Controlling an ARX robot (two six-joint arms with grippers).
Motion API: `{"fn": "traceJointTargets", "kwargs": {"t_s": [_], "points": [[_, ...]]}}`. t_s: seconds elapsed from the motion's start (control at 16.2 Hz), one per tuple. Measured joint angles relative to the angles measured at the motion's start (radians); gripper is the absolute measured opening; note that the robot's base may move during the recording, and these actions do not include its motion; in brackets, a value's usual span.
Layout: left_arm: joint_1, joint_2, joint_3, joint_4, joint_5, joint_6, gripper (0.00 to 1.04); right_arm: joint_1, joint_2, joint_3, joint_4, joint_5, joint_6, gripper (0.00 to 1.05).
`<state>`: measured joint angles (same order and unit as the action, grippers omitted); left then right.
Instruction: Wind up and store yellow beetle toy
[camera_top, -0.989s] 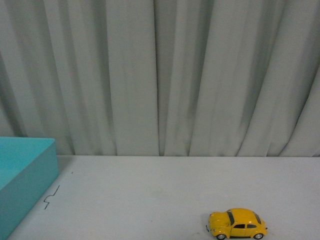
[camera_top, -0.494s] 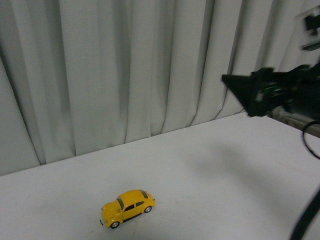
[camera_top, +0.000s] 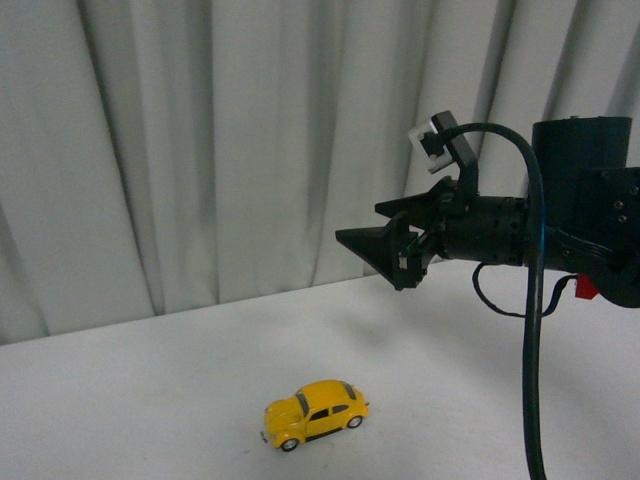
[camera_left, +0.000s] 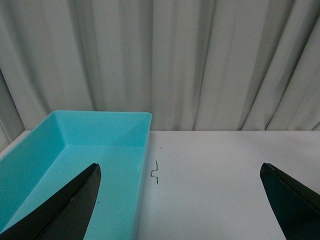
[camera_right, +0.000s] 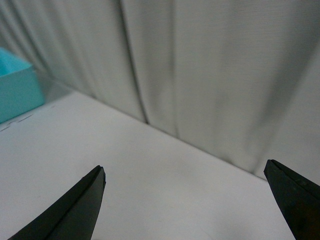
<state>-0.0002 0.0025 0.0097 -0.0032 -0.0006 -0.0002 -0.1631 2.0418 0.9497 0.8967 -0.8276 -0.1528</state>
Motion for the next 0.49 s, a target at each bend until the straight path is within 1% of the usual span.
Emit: {"fn": "traceJointTargets", "kwargs": {"t_s": [0.12, 0.19, 0.25, 0.31, 0.37, 0.43, 0.49], "points": [[0.000, 0.000, 0.000, 0.000, 0.000, 0.000, 0.98, 0.042, 0.063, 0.122, -0.243, -0.133, -0.166, 0.98], [0.000, 0.000, 0.000, -0.001, 0.000, 0.000, 0.98, 0.053, 0.080, 0.191, -0.420, -0.196, -0.292, 0.98], [0.000, 0.000, 0.000, 0.000, 0.000, 0.000, 0.98, 0.060, 0.088, 0.232, -0.530, -0.220, -0.364, 0.98], [0.000, 0.000, 0.000, 0.000, 0.000, 0.000, 0.98, 0.060, 0.101, 0.292, -0.686, -0.241, -0.495, 0.98], [0.000, 0.000, 0.000, 0.000, 0.000, 0.000, 0.98, 0.065, 0.116, 0.341, -0.812, -0.241, -0.598, 0.98], [0.000, 0.000, 0.000, 0.000, 0.000, 0.000, 0.98, 0.066, 0.137, 0.397, -0.969, -0.235, -0.721, 0.98], [0.000, 0.000, 0.000, 0.000, 0.000, 0.000, 0.98, 0.069, 0.172, 0.457, -1.146, -0.214, -0.903, 0.98]]}}
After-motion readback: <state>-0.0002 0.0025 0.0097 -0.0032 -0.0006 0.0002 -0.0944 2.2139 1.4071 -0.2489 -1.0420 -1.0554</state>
